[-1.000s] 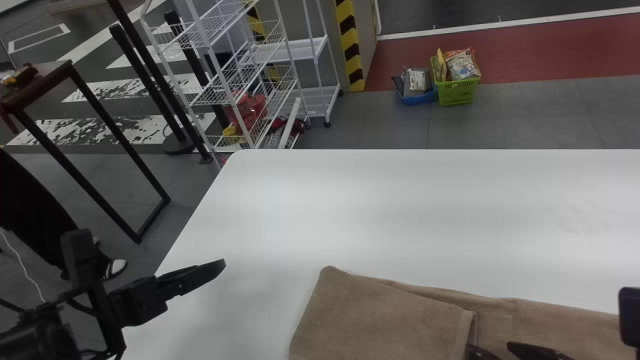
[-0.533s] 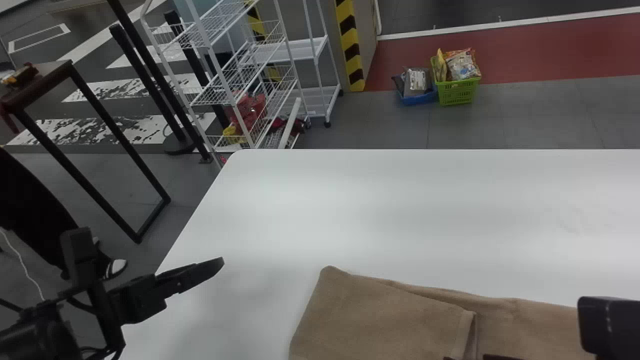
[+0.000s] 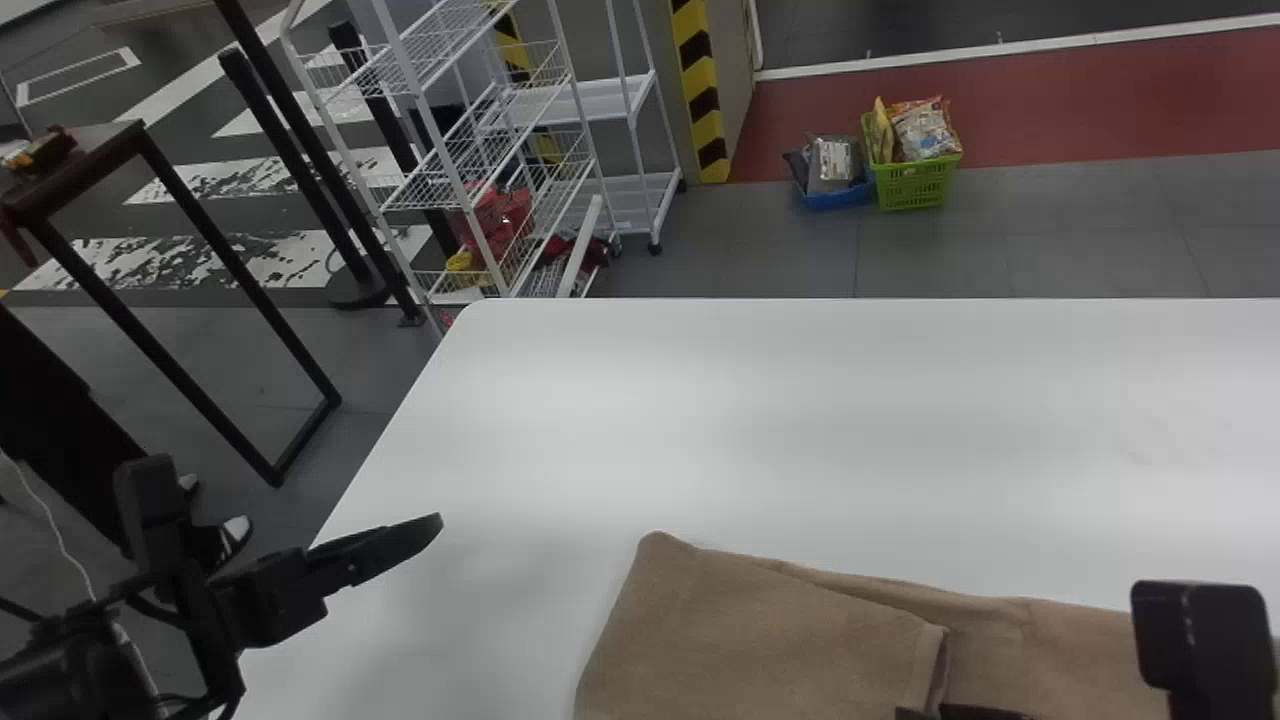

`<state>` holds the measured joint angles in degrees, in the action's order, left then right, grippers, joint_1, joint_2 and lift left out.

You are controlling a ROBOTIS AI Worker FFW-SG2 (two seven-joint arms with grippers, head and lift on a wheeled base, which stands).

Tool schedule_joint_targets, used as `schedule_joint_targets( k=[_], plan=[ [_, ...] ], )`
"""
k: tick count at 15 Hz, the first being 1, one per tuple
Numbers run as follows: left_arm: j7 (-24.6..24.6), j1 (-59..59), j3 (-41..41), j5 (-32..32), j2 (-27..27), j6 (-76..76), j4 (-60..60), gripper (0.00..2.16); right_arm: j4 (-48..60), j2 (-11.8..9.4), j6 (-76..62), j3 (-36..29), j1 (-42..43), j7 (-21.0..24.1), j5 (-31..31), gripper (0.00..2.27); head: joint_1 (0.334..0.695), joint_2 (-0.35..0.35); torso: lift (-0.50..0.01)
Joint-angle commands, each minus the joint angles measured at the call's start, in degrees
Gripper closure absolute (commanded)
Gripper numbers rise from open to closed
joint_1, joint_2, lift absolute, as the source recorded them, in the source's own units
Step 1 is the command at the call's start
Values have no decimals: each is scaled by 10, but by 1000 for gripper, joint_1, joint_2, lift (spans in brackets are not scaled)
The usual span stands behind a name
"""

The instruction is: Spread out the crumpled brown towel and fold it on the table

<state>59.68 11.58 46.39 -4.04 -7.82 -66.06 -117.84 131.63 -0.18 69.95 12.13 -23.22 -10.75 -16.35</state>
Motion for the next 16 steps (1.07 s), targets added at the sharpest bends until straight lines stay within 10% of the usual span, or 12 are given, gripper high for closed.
schedule_joint_targets(
  k=[1,11,16],
  plan=[
    [1,0,1,0,0,0,0,70,-1,2,7,0,4,-1,-5,974,695,350,-127],
    [1,0,1,-2,1,-5,-6,70,45,2,17,-18,-18,-18,-30,1204,695,350,-127],
    [1,0,-2,3,3,-16,-10,70,111,2,123,-126,-25,-42,-122,1204,695,350,-127]
  ],
)
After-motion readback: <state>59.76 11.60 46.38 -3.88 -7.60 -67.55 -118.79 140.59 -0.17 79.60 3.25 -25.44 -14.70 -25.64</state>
